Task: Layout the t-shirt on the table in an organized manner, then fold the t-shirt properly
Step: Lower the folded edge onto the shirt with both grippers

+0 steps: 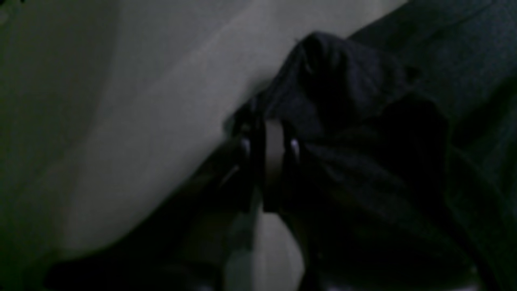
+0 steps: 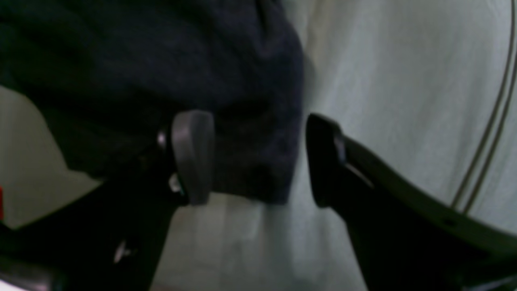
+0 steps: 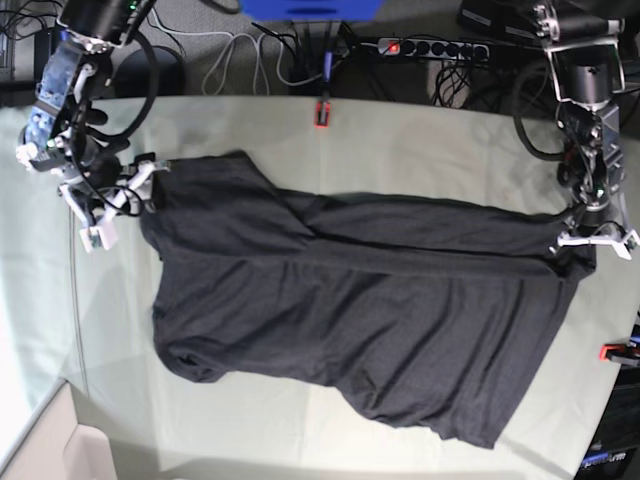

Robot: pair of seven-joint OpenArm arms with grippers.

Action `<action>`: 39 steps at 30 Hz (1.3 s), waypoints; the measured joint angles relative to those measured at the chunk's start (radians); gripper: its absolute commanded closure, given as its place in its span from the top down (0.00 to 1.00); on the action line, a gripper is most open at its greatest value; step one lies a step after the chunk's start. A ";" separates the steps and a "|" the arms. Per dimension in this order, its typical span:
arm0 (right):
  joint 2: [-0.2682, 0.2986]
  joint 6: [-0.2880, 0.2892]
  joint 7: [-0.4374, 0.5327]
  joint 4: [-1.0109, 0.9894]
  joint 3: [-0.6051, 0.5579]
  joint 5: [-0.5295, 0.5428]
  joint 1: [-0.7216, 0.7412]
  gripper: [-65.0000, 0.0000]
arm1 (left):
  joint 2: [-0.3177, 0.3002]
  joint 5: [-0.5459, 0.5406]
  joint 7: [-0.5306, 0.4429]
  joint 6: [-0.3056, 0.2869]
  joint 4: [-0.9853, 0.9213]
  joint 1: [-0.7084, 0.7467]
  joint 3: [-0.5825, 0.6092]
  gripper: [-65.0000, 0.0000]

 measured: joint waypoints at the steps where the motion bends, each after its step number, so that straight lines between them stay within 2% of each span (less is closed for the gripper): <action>1: 0.000 0.000 0.000 -0.010 0.000 -0.002 -0.003 0.56 | -0.006 0.000 0.002 0.000 0.003 0.002 0.000 0.00; 6: 0.001 -0.002 0.037 -0.053 0.047 -0.002 -0.019 0.56 | -0.024 -0.003 -0.003 -0.002 0.070 0.056 -0.003 0.00; 13: 0.000 -0.003 0.047 -0.080 0.047 -0.001 -0.040 0.54 | -0.021 -0.003 -0.004 0.000 0.103 0.072 -0.002 0.00; 16: -0.003 -0.003 0.056 -0.080 0.045 0.003 -0.047 0.39 | -0.021 -0.003 -0.004 0.001 0.103 0.072 -0.002 0.00; 20: -0.003 -0.003 0.048 -0.081 0.045 -0.001 -0.042 0.05 | -0.021 -0.003 -0.004 0.000 0.103 0.072 -0.002 0.00; 21: -0.005 -0.003 0.048 -0.081 0.045 0.000 -0.041 0.00 | -0.022 -0.003 -0.004 0.000 0.103 0.072 -0.002 0.00; 28: -0.008 -0.002 0.037 -0.069 0.049 -0.001 -0.014 0.00 | -0.021 -0.003 -0.004 0.000 0.103 0.074 -0.002 0.00; 32: -0.016 -0.002 0.024 0.065 0.051 -0.002 -0.030 0.00 | -0.021 -0.004 -0.004 0.001 0.105 0.074 -0.002 0.00; 37: -0.070 -0.007 0.018 0.242 0.041 0.008 -0.005 0.00 | -0.021 -0.003 -0.004 0.001 0.105 0.074 -0.002 0.00; 39: -0.076 -0.007 -0.055 0.253 0.018 -0.007 0.051 0.00 | -0.022 -0.002 -0.005 0.000 0.105 0.074 -0.002 0.00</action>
